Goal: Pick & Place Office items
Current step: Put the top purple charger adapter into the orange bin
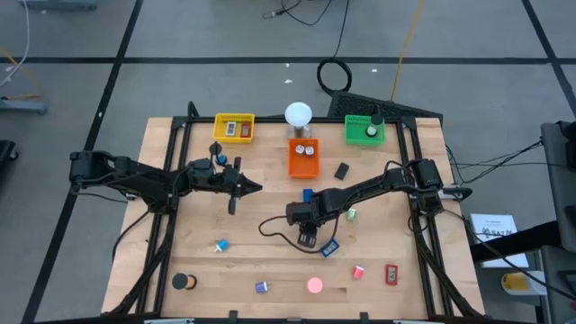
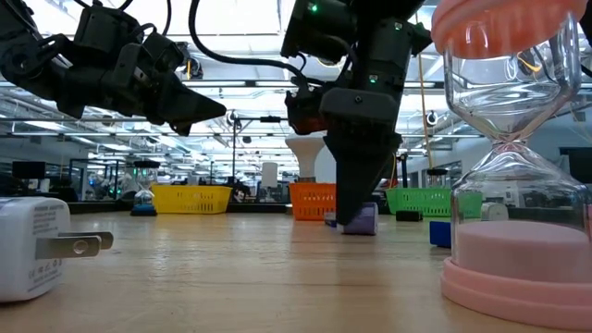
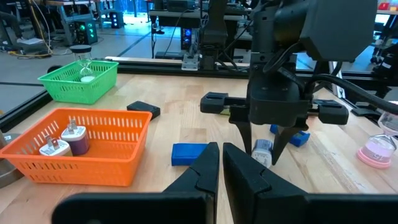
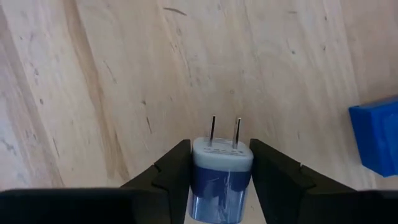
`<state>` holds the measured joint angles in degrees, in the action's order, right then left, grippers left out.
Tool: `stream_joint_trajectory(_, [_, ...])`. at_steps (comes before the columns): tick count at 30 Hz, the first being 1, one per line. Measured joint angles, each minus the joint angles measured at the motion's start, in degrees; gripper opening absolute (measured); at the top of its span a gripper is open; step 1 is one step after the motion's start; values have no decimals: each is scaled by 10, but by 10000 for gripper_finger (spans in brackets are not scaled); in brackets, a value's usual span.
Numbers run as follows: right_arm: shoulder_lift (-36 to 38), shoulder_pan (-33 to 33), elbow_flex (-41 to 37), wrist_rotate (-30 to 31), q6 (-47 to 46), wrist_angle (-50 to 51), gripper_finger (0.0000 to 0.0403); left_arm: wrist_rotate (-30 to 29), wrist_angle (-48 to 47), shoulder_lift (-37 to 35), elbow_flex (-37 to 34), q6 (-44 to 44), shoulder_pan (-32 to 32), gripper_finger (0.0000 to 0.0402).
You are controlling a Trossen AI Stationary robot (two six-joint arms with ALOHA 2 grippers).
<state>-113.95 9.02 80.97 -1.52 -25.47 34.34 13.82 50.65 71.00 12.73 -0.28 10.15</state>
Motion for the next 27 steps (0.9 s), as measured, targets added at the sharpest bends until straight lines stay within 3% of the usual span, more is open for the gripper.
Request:
stream_joint_trajectory(8, [14,5,0,36,70,-84,136,0,0,0,0,0,0,26])
stream_joint_trajectory(13, [15,13,-40,62,146,-274,134,0,0,0,0,0,0,26])
stream_joint_trajectory(18, [-1,8,-143,93,207,-562,134,0,0,0,0,0,0,26])
stream_joint_trajectory(23, [0,-4,-214,110,244,-709,133,0,0,0,0,0,0,26])
stream_joint_trajectory(27, [-2,-16,-236,120,238,-736,133,0,0,0,0,0,0,26])
